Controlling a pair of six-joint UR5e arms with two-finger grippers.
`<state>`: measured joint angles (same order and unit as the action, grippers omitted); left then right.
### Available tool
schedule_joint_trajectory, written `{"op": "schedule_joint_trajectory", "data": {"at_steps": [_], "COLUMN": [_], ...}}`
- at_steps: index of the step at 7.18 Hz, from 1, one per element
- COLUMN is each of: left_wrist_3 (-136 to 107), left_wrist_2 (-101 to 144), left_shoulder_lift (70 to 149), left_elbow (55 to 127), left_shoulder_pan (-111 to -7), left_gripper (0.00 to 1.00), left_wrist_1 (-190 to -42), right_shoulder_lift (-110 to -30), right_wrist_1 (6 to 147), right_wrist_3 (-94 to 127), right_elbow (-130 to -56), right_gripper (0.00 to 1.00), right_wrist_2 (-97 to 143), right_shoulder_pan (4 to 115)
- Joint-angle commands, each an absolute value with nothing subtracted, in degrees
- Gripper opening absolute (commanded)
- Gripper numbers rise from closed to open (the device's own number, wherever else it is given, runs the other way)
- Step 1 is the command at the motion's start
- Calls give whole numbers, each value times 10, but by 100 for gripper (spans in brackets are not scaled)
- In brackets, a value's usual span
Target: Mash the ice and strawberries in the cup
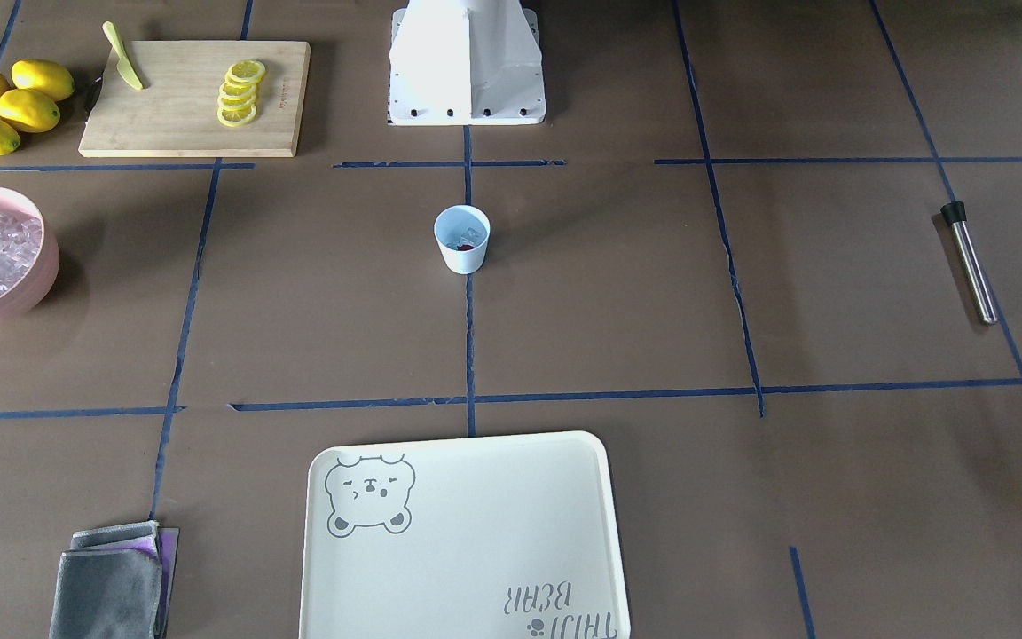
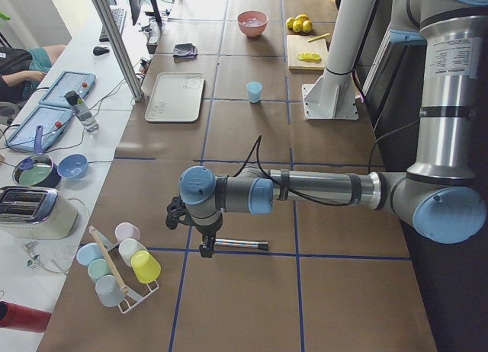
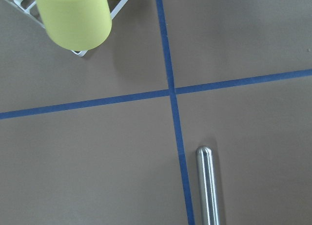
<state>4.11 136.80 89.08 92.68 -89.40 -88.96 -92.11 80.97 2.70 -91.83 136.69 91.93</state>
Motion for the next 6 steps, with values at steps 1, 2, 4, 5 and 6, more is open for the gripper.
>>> {"op": "schedule_joint_trajectory", "data": {"at_steps": [1, 2, 4, 5, 6], "left_wrist_3": [21, 4, 4, 6, 4], "left_wrist_2": [1368, 1366, 1361, 1347, 1346], "left_shoulder_lift": [890, 889, 890, 891, 891], "left_elbow": [926, 928, 928, 929, 928], "left_shoulder_pan": [-895, -896, -910, -911, -911], "left_gripper": [100, 100, 100, 100, 100], "left_wrist_1": [-889, -894, -896, -896, -896], "right_shoulder_lift": [-921, -921, -923, -923, -925], "right_wrist_1": [811, 810, 810, 811, 810], "right_wrist_3": [27, 26, 26, 27, 26], "right_elbow": [-914, -912, -911, -909, -906], "right_gripper": [99, 99, 99, 99, 99], "right_wrist_2": [1368, 1368, 1368, 1368, 1368], "right_shoulder_pan": [918, 919, 919, 919, 919]}}
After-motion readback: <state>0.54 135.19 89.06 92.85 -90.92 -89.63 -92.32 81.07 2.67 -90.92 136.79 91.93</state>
